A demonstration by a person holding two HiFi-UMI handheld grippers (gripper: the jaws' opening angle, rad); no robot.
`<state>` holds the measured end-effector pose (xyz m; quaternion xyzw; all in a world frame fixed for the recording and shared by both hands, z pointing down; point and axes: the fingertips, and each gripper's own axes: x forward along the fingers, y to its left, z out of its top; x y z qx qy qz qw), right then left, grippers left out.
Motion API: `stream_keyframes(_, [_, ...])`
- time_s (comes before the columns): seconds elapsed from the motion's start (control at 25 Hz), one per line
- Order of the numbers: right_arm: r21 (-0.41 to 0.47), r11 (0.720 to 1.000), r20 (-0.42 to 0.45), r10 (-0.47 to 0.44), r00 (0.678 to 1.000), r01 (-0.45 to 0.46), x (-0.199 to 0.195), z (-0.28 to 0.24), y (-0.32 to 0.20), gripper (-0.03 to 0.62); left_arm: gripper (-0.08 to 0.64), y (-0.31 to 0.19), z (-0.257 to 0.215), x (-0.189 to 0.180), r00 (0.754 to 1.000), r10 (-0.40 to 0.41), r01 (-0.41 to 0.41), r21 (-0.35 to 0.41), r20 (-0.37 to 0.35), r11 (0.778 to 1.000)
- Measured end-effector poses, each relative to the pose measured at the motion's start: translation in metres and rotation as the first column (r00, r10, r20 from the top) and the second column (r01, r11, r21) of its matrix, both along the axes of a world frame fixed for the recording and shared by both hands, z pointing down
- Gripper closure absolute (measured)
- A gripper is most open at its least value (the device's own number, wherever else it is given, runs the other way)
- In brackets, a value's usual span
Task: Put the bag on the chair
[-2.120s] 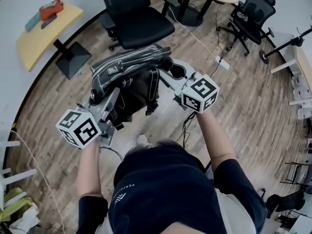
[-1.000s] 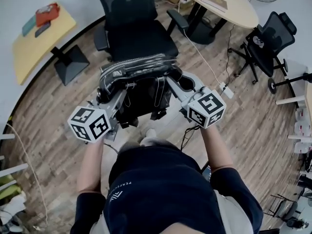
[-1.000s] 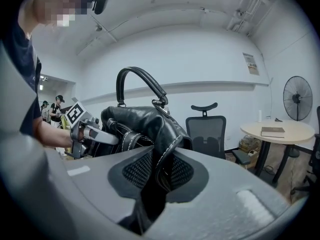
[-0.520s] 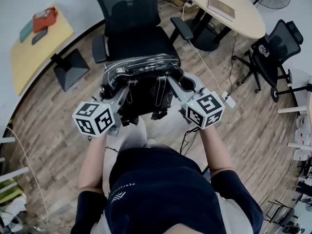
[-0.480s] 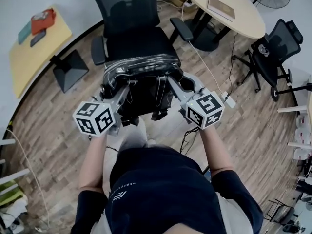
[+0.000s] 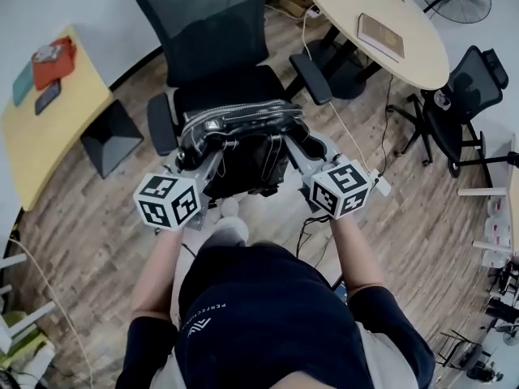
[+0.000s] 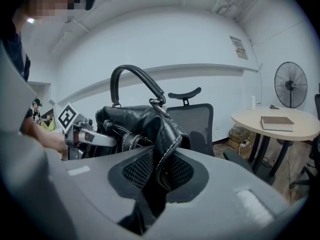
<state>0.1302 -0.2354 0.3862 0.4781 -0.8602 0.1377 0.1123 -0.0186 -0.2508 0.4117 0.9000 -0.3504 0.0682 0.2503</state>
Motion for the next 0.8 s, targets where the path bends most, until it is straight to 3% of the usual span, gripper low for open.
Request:
stream_keyframes(0.2, [-0.009,1.0,0.005,0.016,1.0,-0.016,-0.003,0.008,-0.038,0.528,0.4,-0.04,0.006,-0.004,1.0,-0.002,0.002,0.022,0.005,1.0])
stream_keyframes(0.52, [-0.07,0.998,-0.003,0.002,1.0,-0.003,0.011,0.024,-0.103,0.528,0.388,-0.099,0.027,0.01,0.999,-0.033,0.034,-0.038,0.037,0.999])
stream_keyframes(0.8, [-0.141,0.987,0.0,-0.072,0.997,0.072,0.028,0.049,-0.162,0.528,0.377,-0.149,0.053,0.027,0.995,-0.063,0.07,-0.101,0.076,0.992])
